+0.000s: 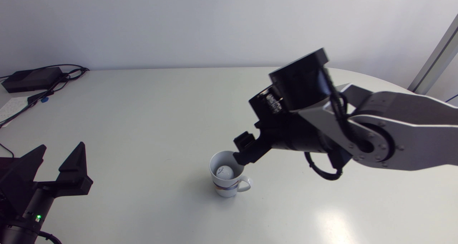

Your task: Pick up the white golf ball from the table and place it into the cup.

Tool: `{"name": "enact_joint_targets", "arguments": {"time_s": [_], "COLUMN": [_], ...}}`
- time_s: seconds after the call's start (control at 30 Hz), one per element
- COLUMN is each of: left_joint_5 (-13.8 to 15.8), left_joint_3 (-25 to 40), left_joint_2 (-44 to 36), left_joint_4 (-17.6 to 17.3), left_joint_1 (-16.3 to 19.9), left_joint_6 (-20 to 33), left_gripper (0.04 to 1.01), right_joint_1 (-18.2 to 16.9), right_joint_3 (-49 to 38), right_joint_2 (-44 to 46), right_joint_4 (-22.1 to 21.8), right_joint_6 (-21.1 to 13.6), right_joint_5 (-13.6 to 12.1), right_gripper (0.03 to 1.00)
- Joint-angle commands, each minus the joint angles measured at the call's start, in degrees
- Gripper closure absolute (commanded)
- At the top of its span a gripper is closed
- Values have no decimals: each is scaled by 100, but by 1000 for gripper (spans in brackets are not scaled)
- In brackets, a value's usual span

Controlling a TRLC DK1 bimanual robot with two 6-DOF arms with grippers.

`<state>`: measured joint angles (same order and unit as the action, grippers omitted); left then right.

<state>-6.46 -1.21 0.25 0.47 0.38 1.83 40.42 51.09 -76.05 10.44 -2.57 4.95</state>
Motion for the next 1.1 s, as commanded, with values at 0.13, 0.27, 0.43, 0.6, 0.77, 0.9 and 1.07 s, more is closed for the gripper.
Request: {"name": "enact_joint_targets", "arguments": {"time_s": [0.13,0.27,0.43,0.6,0.77,0.9,1.07], "left_joint_5": [-13,-13,-13,-13,-13,-13,-13], "left_joint_3": [130,130,130,130,130,130,130], "left_joint_2": [-95,-87,-87,-95,-87,-87,-95], "left_joint_4": [76,76,76,76,76,76,76], "left_joint_1": [41,41,41,41,41,41,41], "left_joint_6": [-77,-77,-77,-77,-77,-77,-77], "left_gripper": [51,51,51,51,51,51,51], "right_joint_1": [-755,-1283,-1836,-2452,-2935,-3155,-3374], "right_joint_3": [-574,-917,-1444,-1954,-2507,-3044,-3360], "right_joint_2": [820,1303,2006,2868,3694,4626,5162], "right_joint_4": [-587,-929,-1351,-1527,-1624,-1720,-1589], "right_joint_6": [-51,-68,-183,-297,-490,-525,-640], "right_joint_5": [393,463,815,911,911,753,771], "right_gripper": [92,69,69,69,69,69,69]}}
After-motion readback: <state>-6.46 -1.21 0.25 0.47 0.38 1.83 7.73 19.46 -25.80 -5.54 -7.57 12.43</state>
